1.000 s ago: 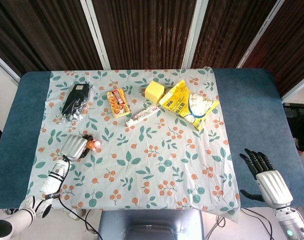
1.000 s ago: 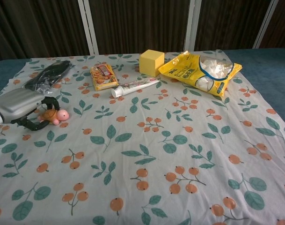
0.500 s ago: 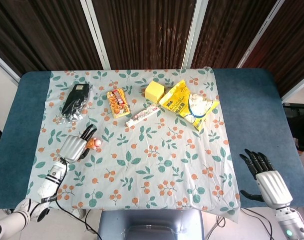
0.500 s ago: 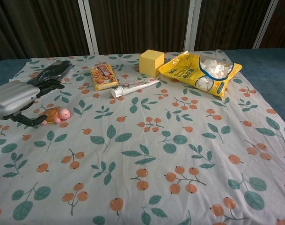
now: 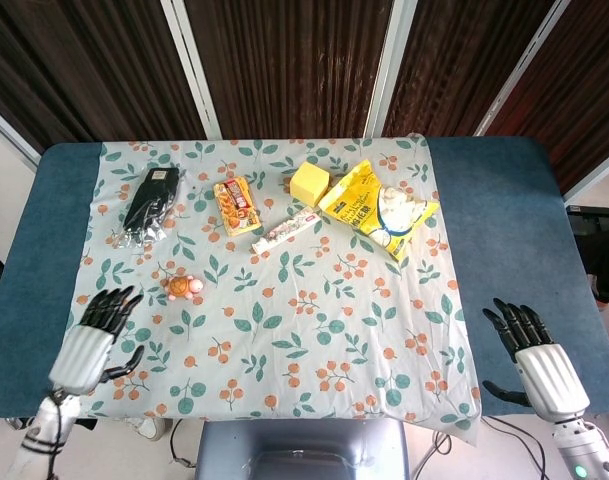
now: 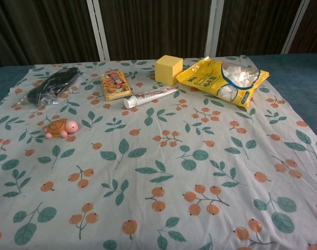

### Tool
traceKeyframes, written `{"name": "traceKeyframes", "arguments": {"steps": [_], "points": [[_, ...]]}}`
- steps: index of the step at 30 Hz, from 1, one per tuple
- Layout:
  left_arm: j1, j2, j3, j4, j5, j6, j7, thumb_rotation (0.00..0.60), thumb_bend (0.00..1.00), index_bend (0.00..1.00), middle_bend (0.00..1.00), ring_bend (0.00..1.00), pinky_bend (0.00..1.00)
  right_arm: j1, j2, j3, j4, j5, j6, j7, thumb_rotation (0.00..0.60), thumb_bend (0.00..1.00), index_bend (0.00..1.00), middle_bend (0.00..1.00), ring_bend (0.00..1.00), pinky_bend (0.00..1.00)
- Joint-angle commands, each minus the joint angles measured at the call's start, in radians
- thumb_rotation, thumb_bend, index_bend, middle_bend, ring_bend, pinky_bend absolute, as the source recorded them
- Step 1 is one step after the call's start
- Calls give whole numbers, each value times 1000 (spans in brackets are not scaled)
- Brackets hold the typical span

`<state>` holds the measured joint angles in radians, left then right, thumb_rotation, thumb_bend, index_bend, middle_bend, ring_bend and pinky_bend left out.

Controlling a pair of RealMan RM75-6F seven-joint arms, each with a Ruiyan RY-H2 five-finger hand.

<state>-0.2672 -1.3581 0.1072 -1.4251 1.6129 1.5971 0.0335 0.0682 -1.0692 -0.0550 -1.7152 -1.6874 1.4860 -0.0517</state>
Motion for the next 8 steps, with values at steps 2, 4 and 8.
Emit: {"name": "traceKeyframes", "arguments": {"steps": [2,4,8], "points": [[109,79,58,4,73,98,-34,421,391,0,0,0,66,-12,-14,-2,-17,-5,8,-45,600,128,0,0,0,0],[115,88,59,4,76,93,-19,419,391,0,0,0,65,-15,-16,-7,-21,-14,11,-54,600,128,0,0,0,0],[124,100,45,2,67,81,-22,418,392,0,0,0,65,-20,-21,-8,-16,-20,19,-60,600,128,0,0,0,0]]}}
